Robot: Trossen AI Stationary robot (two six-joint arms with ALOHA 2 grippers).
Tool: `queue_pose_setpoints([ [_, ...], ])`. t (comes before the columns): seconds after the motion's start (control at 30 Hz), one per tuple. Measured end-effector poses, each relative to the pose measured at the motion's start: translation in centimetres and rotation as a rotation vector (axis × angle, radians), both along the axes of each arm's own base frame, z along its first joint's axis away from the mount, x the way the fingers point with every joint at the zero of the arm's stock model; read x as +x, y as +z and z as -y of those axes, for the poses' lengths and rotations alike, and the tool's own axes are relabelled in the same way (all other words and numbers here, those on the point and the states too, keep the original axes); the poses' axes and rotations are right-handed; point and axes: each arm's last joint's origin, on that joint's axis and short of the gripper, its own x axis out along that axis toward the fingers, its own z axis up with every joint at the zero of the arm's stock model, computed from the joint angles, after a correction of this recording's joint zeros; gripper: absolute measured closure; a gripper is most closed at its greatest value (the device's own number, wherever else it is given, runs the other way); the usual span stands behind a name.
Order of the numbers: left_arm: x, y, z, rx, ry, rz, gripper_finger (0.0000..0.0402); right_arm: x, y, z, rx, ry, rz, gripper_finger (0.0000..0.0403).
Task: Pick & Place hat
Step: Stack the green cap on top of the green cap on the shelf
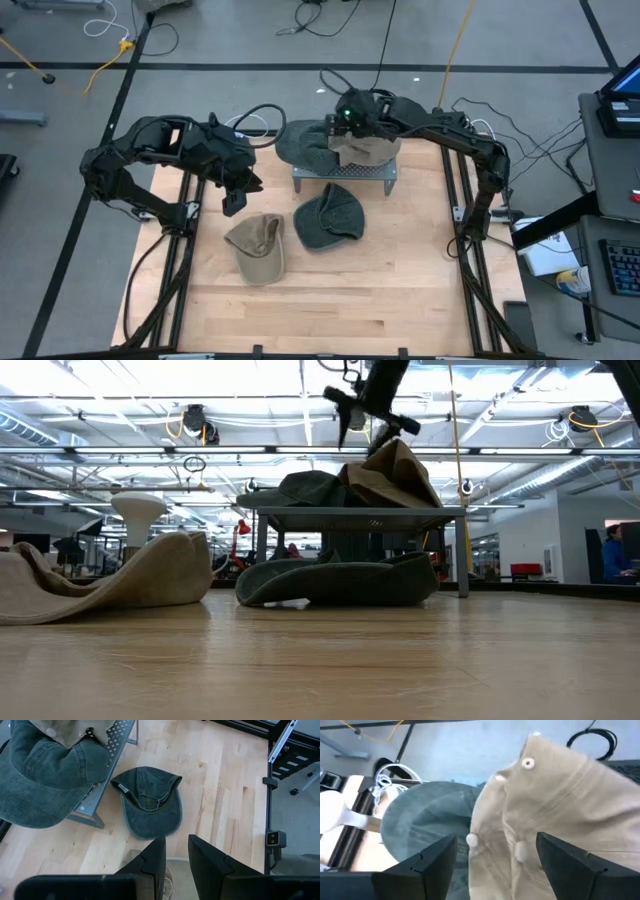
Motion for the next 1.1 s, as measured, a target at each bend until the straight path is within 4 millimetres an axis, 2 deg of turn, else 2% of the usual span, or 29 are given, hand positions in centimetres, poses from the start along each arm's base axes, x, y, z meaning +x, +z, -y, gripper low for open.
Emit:
queue_pose_setpoints([
  [0.13, 0.0, 0.0, 0.0, 0.0, 0.0, 0.0, 0.0316, -0.3, 1.4, -0.8, -0.04, 0.05, 0.049, 0.0134],
  [0.27, 0.0, 0.0, 0.0, -0.003, 0.003, -0.003, 0.0316, -0.7, 2.8, -2.4, -0.046, 0.233, 0.074, 0.0139],
  [0.63, 0.0, 0.0, 0.0, -0.016, 0.022, -0.002, 0.0316, -0.7, 4.6, -8.8, 0.063, 0.719, 0.156, 0.0143],
  [0.8, 0.0, 0.0, 0.0, -0.076, 0.091, -0.001, 0.0316, -0.5, 4.6, -12.2, 0.107, 0.958, 0.172, 0.0147],
  [0.97, 0.0, 0.0, 0.0, -0.131, 0.154, -0.001, 0.0316, -0.2, 4.8, -14.7, 0.06, 1.065, 0.189, 0.0143],
  [1.1, 0.0, 0.0, 0.0, -0.185, 0.187, -0.002, 0.0316, 0.7, 2.6, -16.4, -0.06, 1.177, 0.121, 0.0147],
])
